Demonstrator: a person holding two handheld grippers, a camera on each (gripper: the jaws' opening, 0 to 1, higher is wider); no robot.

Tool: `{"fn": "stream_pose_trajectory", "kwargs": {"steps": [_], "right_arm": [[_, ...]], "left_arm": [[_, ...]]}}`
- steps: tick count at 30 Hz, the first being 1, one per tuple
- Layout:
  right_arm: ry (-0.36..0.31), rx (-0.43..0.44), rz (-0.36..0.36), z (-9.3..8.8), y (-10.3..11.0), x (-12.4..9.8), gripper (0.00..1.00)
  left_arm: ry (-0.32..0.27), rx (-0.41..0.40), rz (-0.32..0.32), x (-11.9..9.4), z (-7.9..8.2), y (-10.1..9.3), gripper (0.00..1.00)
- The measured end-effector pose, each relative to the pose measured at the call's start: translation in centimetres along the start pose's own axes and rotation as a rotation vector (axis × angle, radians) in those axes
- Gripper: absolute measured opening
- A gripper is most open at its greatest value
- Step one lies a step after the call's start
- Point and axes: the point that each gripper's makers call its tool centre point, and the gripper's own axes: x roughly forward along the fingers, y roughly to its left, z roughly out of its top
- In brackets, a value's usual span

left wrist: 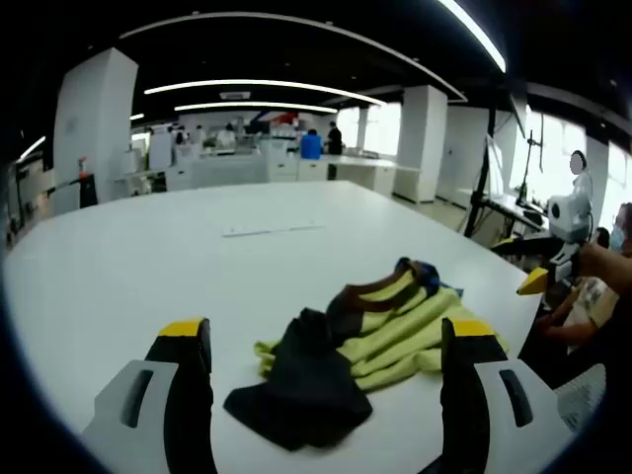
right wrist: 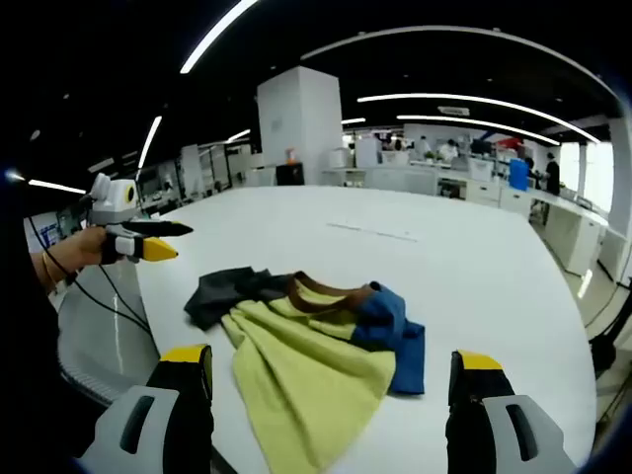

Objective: Fold the garment on the visible template until the final outline fits inside the template.

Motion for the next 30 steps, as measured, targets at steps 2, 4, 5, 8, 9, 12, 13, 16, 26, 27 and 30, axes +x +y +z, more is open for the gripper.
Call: {"fn": "stream_pose_trajectory", "kwargs": {"steps": [2, 4, 5, 8, 9, 12, 13, 16, 26, 27, 30], "right_arm": [[0.003, -0.001, 0.004, -0.05, 0.06, 0.12, 0.99], [0.007, -0.006, 0.006, -0.07, 0.14, 0.21, 0.99], [0.009, -0.008, 0.007, -0.08, 0.18, 0.22, 0.99], [0.011, -0.021, 0.007, 0.0, 0.12, 0.31, 0.99], [0.011, -0.022, 0.006, 0.0, 0.1, 0.33, 0.99], [0.008, -0.026, 0.007, 0.12, 0.1, 0.4, 0.99], [0.006, -0.027, 0.008, 0.14, 0.13, 0.41, 0.99], [0.006, -0.033, 0.01, 0.12, 0.21, 0.44, 0.99], [-0.01, -0.02, 0.014, 0.35, 0.28, 0.26, 0.95], [-0.017, -0.016, 0.014, 0.49, 0.28, 0.19, 0.95], [-0.025, -0.011, 0.012, 0.65, 0.31, 0.01, 0.94]], "left_arm": [[-0.002, -0.002, -0.002, 0.01, 0.04, 0.02, 0.93], [-0.002, -0.006, -0.002, 0.03, 0.04, 0.07, 0.93], [-0.002, -0.008, -0.002, 0.03, 0.05, 0.09, 0.93], [-0.008, -0.003, 0.001, 0.01, 0.2, 0.18, 0.93], [-0.009, -0.003, 0.001, 0.0, 0.22, 0.19, 0.93], [-0.017, -0.003, 0.001, -0.14, 0.34, 0.18, 0.93], [-0.019, -0.004, 0.0, -0.19, 0.37, 0.17, 0.93], [-0.022, -0.004, 0.002, -0.33, 0.37, 0.17, 0.92], [-0.023, -0.007, 0.004, -0.72, 0.36, 0.44, 0.9], [-0.028, -0.006, 0.001, -0.77, 0.48, 0.44, 0.9], [-0.029, -0.007, -0.002, -0.82, 0.54, 0.44, 0.9]]}}
